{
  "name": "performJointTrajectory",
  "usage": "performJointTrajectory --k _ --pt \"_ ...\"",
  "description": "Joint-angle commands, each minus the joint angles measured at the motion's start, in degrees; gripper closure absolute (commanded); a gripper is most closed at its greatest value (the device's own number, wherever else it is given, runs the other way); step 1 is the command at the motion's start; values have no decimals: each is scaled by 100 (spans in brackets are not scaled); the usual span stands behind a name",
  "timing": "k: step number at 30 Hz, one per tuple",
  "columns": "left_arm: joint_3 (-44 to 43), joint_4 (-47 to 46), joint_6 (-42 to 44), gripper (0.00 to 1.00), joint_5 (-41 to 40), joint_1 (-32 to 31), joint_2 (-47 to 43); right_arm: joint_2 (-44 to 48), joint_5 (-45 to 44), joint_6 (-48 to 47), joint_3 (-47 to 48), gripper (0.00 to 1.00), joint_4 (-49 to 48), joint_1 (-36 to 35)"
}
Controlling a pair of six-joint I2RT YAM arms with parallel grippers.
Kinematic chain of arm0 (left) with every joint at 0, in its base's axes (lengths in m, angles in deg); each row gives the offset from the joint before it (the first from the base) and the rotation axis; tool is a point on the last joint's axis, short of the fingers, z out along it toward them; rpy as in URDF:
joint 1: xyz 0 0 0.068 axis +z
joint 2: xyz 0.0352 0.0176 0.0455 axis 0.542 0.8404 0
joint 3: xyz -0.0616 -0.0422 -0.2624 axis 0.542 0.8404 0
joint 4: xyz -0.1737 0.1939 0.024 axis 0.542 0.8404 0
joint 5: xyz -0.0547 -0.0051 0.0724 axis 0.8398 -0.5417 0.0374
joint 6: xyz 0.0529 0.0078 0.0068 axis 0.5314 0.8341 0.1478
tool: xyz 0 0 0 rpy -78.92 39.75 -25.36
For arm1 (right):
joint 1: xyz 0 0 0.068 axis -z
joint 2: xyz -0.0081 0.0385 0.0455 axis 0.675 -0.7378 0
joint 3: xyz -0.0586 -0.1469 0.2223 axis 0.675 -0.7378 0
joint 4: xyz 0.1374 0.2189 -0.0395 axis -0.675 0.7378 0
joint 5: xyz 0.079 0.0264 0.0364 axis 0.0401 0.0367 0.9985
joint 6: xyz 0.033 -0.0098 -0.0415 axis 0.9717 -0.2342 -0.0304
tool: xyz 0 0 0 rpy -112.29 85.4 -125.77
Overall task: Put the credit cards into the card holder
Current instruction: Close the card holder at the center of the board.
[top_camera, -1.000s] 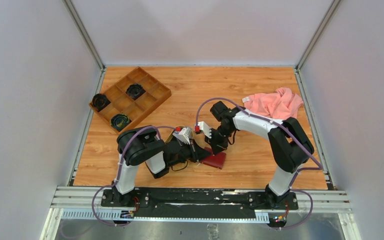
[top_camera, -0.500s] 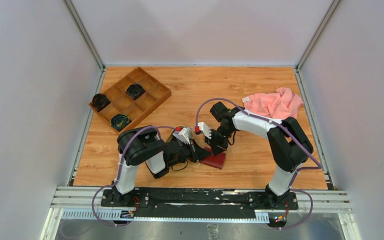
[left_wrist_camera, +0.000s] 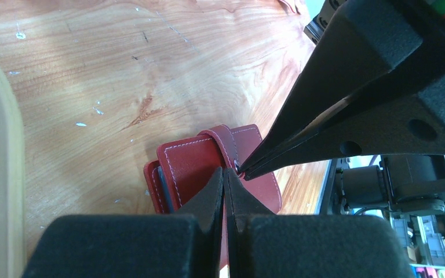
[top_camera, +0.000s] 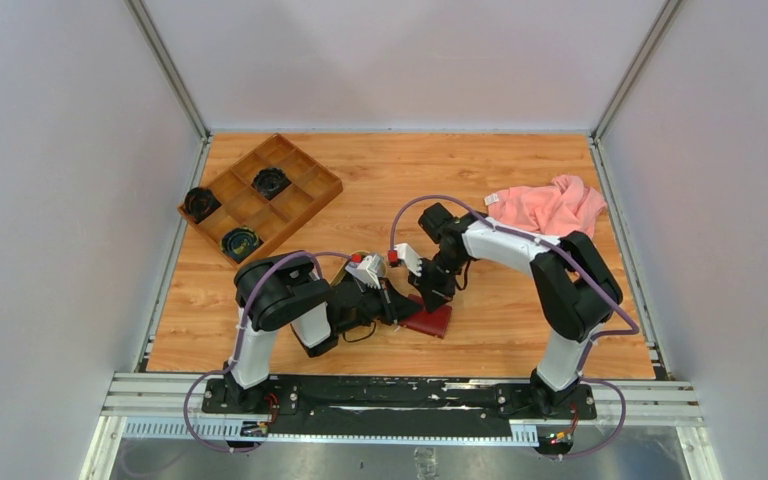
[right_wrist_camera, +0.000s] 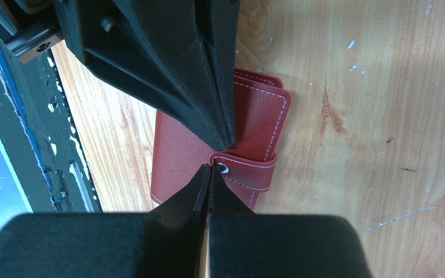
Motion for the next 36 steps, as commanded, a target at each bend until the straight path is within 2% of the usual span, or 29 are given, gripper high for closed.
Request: performJointTrajectory --k 1,10,25,36 --pt "81 -68 47 100 -39 77 133 -348 -306 111 -16 100 -54 -113" --pt "89 -86 47 100 -43 79 140 -616 -175 256 95 100 -10 94" --pt "98 -107 54 100 -26 85 132 -1693 1091 185 793 100 790 927" --pt "175 -224 69 100 -58 85 77 -2189 834 480 1077 100 898 1147"
